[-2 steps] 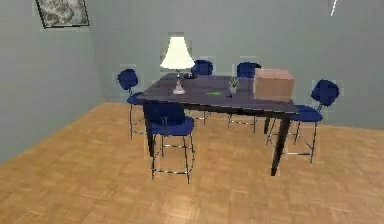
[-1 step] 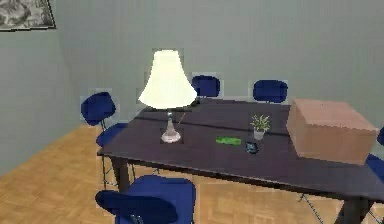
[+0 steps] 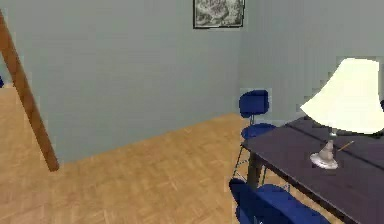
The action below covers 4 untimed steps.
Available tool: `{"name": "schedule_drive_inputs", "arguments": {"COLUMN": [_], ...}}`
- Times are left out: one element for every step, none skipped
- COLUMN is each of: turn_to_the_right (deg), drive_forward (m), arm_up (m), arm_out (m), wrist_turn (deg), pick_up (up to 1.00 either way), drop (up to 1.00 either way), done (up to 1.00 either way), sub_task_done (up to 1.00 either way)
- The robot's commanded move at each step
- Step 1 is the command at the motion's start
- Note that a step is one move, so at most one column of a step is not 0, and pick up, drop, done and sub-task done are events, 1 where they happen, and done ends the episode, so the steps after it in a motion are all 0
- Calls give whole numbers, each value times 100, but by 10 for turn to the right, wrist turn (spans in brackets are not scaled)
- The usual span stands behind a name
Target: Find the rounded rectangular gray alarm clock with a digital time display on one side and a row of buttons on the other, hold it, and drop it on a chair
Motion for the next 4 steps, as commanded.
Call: {"name": "schedule_drive_inputs", "arguments": {"turn_to_the_right": [-330,0,0,0], "drive_forward": [0,0,0,0], "arm_up": [0,0,0,-22], "arm_out": [0,48,0,0], "wrist_turn": [0,0,390,0], "pick_up": [0,0,0,0], "drop": [0,0,0,0], "done": [0,0,0,0], "sub_task_done": [0,0,0,0]}}
